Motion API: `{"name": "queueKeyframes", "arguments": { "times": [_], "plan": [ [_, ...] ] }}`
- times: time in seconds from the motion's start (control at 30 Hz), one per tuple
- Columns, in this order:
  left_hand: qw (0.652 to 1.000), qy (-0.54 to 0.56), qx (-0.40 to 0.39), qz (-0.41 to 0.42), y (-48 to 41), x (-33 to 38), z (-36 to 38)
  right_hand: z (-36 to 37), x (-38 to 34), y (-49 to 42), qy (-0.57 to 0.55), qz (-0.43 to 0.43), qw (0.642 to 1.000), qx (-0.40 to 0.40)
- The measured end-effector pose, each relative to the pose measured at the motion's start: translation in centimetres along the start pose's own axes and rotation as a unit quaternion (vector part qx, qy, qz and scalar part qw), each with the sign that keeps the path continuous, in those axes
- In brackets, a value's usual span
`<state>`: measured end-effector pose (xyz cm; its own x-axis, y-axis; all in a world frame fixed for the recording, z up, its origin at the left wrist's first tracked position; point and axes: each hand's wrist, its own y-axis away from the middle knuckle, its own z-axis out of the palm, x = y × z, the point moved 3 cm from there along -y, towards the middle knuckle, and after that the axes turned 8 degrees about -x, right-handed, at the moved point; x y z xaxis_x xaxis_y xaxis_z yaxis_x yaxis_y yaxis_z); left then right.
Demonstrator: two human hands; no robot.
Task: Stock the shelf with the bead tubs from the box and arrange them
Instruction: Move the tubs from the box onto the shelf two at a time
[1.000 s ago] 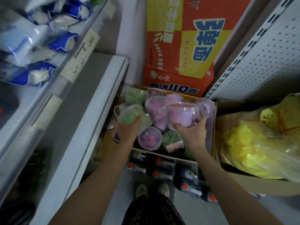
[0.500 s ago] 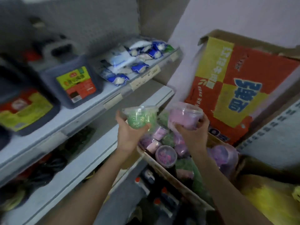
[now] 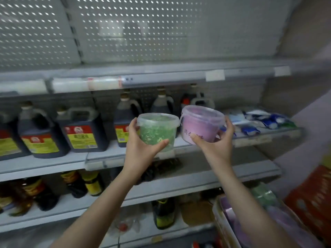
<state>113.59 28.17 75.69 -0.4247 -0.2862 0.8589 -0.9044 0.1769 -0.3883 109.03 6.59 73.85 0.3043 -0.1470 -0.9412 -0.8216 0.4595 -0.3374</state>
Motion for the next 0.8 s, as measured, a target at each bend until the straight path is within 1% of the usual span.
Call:
{"name": "queueKeyframes", "arguments": {
  "times": [0.17, 0.33, 0.47, 0.6, 0.7, 0.8],
  "plan": [
    [0.995, -0.038, 0.085, 0.021, -0.4, 1.2, -11.0, 9.1, -5.4, -1.5, -0.020, -0.066, 0.997, -0.047],
    [0.984, -0.074, 0.157, 0.036, -1.5, 1.4, -21.7, 18.1, -9.1, -2.4, -0.017, -0.099, 0.991, -0.088],
    [0.981, -0.079, 0.173, 0.038, -3.6, 1.0, -29.7, 25.8, -12.5, -2.4, -0.009, -0.119, 0.986, -0.118],
    [0.976, -0.080, 0.197, 0.046, -5.9, 0.2, -36.6, 33.5, -14.9, -2.6, 0.003, -0.121, 0.982, -0.146],
    [0.974, -0.087, 0.204, 0.044, -8.0, -0.8, -41.0, 38.7, -16.1, -3.2, 0.017, -0.122, 0.980, -0.160],
    [0.975, -0.086, 0.201, 0.038, -10.2, -1.8, -44.1, 42.9, -16.8, -4.3, 0.058, -0.129, 0.977, -0.163]
  ]
}}
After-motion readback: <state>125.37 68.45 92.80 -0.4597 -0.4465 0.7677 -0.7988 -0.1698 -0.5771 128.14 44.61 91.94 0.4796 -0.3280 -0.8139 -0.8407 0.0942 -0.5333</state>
